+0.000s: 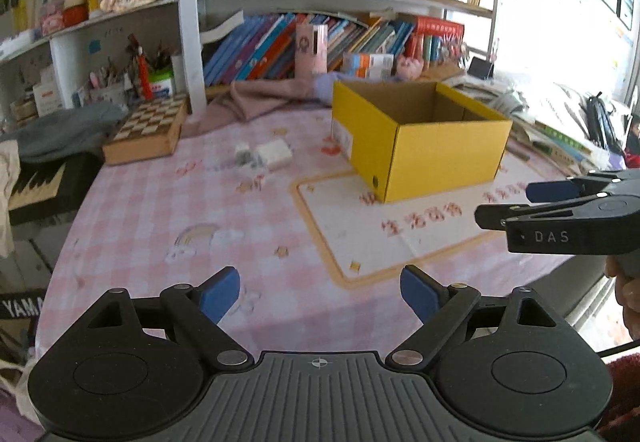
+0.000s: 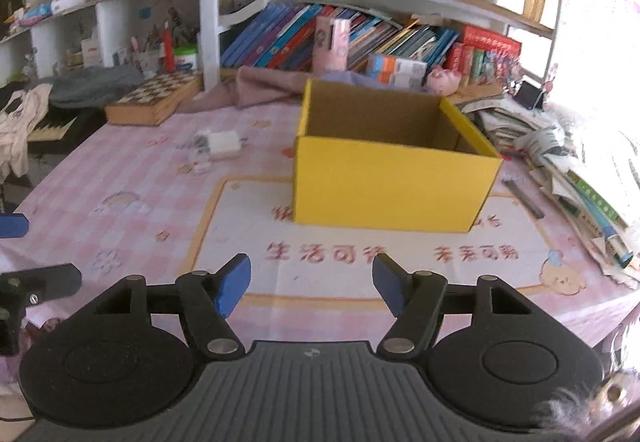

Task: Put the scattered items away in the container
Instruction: 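Lift both tools out of the box and move back toward the table items, then grasp the small red-labelled white box with the left tool while the right tool grasps the white foam block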

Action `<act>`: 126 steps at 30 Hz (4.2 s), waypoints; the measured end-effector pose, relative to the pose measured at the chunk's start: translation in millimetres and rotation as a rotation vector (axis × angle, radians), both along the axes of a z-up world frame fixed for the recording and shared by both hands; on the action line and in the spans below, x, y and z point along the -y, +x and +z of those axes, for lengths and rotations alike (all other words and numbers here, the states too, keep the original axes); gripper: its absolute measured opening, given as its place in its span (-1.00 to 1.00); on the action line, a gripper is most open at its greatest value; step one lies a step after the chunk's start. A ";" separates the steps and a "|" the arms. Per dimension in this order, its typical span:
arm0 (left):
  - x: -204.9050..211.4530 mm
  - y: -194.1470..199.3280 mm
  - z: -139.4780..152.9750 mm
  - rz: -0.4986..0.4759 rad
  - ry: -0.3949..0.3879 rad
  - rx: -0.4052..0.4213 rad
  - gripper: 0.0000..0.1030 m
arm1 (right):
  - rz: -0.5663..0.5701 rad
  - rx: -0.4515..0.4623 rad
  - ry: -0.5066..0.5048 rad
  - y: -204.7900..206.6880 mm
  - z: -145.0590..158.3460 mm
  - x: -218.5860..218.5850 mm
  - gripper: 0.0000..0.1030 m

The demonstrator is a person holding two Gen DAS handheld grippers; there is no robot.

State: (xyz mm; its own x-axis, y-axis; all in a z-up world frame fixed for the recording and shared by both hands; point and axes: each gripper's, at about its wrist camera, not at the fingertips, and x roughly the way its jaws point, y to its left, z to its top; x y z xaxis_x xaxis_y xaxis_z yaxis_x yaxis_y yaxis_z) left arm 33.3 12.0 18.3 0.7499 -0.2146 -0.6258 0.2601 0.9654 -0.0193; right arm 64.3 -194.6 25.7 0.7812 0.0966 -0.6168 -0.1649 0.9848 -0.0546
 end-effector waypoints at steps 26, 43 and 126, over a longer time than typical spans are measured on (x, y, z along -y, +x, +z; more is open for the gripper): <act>-56.0 -14.7 -4.2 0.177 -0.010 -0.030 0.75 | 0.202 -0.038 -0.032 -6.8 -6.5 -66.4 0.45; -61.0 8.5 -4.0 0.221 -0.041 -0.012 0.75 | 0.263 -0.015 -0.041 21.2 -3.6 -74.4 0.47; -14.6 309.1 -94.2 0.242 0.029 -0.185 -0.46 | 0.345 -0.322 0.007 365.7 -51.0 -142.8 -0.70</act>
State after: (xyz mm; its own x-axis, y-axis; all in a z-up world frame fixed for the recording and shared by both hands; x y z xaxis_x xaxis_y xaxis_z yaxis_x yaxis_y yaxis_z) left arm 342.4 26.6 -75.9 0.6499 -0.0235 -0.7596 0.0173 0.9997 -0.0161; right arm 430.0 -51.8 -25.3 0.4719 0.3220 -0.8207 -0.4898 0.8698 0.0596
